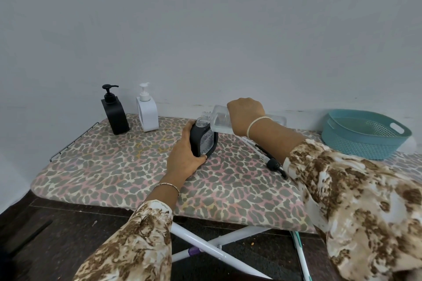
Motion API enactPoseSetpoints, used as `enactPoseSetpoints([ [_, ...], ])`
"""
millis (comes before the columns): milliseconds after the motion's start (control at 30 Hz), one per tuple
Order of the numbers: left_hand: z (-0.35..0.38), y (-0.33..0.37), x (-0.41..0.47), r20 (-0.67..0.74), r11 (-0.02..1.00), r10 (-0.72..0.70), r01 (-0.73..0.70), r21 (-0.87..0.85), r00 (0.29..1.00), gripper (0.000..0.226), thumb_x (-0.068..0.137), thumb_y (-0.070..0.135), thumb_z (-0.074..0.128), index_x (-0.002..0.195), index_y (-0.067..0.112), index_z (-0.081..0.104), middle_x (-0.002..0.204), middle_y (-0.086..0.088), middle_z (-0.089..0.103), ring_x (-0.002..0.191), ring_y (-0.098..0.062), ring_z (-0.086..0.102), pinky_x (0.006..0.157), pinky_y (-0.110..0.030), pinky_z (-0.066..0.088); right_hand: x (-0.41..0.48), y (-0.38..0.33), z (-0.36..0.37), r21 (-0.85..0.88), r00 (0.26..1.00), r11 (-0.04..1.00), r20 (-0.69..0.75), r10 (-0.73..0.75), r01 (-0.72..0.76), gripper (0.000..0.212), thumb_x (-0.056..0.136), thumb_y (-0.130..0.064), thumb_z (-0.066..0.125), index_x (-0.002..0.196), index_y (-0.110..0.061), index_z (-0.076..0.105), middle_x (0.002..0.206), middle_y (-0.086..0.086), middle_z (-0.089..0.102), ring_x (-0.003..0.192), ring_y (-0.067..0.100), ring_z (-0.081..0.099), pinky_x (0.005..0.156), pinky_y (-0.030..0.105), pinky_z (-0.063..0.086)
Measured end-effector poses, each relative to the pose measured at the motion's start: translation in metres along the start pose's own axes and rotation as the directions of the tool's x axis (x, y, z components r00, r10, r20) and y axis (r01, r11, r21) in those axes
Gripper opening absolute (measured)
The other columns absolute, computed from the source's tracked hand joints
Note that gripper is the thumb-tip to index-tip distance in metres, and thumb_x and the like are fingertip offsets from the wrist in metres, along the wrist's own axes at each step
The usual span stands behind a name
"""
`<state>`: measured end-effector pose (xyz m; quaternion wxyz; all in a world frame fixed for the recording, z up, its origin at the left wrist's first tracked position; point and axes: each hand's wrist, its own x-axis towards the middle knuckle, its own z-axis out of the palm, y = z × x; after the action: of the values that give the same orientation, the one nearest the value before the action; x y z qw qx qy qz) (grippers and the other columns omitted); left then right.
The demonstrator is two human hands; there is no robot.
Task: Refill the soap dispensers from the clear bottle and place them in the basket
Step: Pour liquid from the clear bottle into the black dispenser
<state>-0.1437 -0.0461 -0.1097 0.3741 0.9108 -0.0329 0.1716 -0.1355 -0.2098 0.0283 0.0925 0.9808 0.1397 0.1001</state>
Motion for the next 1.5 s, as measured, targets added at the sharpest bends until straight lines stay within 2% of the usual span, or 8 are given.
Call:
enactPoseSetpoints([
  [400,0.000,0.000,0.001,0.002,1.000,-0.007,0.007,-0.026,1.000,0.106,0.067,0.016,0.084,0.142,0.043,0.015,0.130,0.000,0.058,0.107,-0.025,0.063,0.085,-0.040,0.055,-0.001,0.003,0.010,0.041,0.999,0.998,0.016,0.036,-0.037,0.018,0.078,-0.001,0.060,0.091,-0.011,0.053,0.068,0.000,0.044,0.072,0.022,0.052,0.058,0.028,0.040],
  [633,0.000,0.000,0.002,0.011,0.999,-0.012,0.012,-0.030,1.000,0.105,0.068,0.017,0.084,0.144,0.040,0.016,0.132,-0.001,0.057,0.109,-0.026,0.062,0.088,-0.042,0.055,0.000,0.008,0.014,0.127,0.991,0.989,0.118,0.064,-0.079,0.036,0.070,-0.013,0.078,0.098,-0.013,0.055,0.089,0.002,0.059,0.078,0.021,0.055,0.063,0.029,0.044],
  [733,0.000,-0.001,0.002,0.018,0.999,-0.006,0.007,-0.051,1.000,0.103,0.069,0.016,0.083,0.144,0.040,0.017,0.132,-0.001,0.056,0.109,-0.026,0.061,0.088,-0.041,0.054,0.005,0.017,0.018,0.259,0.987,0.960,0.142,0.074,-0.109,0.054,0.065,-0.024,0.083,0.111,-0.015,0.055,0.103,0.001,0.061,0.090,0.022,0.059,0.072,0.032,0.052],
  [867,-0.002,-0.004,0.004,0.041,0.997,0.008,-0.005,-0.075,0.999,0.104,0.068,0.013,0.084,0.143,0.041,0.018,0.130,-0.001,0.056,0.104,-0.025,0.062,0.083,-0.041,0.056,0.008,0.030,0.023,0.531,0.985,0.832,0.136,0.104,-0.161,0.061,0.059,-0.029,0.085,0.111,-0.017,0.056,0.105,-0.002,0.062,0.095,0.019,0.061,0.081,0.036,0.054],
  [1000,-0.006,-0.006,0.005,0.087,0.992,0.023,-0.012,-0.124,0.996,0.103,0.069,0.007,0.082,0.144,0.039,0.018,0.122,0.004,0.051,0.090,-0.017,0.060,0.074,-0.033,0.057,0.006,0.037,0.028,0.771,0.976,0.609,0.070,0.206,-0.184,0.059,0.057,-0.026,0.087,0.107,-0.017,0.058,0.101,-0.004,0.068,0.094,0.013,0.064,0.082,0.032,0.054],
  [1167,-0.007,-0.008,0.006,0.114,0.987,0.018,0.000,-0.160,0.993,0.103,0.069,0.007,0.081,0.142,0.043,0.019,0.118,0.006,0.050,0.093,-0.022,0.064,0.075,-0.043,0.059,0.002,0.035,0.053,0.932,0.915,0.325,0.017,0.404,-0.161,0.063,0.056,-0.028,0.087,0.111,-0.018,0.058,0.102,-0.006,0.067,0.095,0.012,0.066,0.086,0.033,0.054],
  [1300,-0.007,-0.009,0.007,0.114,0.986,0.033,-0.014,-0.166,0.993,0.103,0.069,0.007,0.081,0.145,0.038,0.019,0.119,0.008,0.049,0.097,-0.018,0.060,0.079,-0.036,0.057,-0.007,0.028,0.078,0.990,0.857,0.102,0.033,0.515,-0.099,0.058,0.060,-0.026,0.088,0.110,-0.021,0.059,0.104,-0.008,0.067,0.096,0.010,0.065,0.091,0.035,0.054],
  [1500,-0.005,-0.011,0.007,0.102,0.982,0.042,-0.022,-0.188,0.994,0.103,0.069,0.008,0.082,0.145,0.038,0.019,0.120,0.007,0.050,0.100,-0.019,0.059,0.081,-0.035,0.056,-0.010,0.017,0.109,0.998,0.838,0.062,-0.007,0.545,-0.032,0.053,0.062,-0.024,0.087,0.107,-0.024,0.058,0.105,-0.007,0.068,0.098,0.011,0.065,0.090,0.037,0.055],
])
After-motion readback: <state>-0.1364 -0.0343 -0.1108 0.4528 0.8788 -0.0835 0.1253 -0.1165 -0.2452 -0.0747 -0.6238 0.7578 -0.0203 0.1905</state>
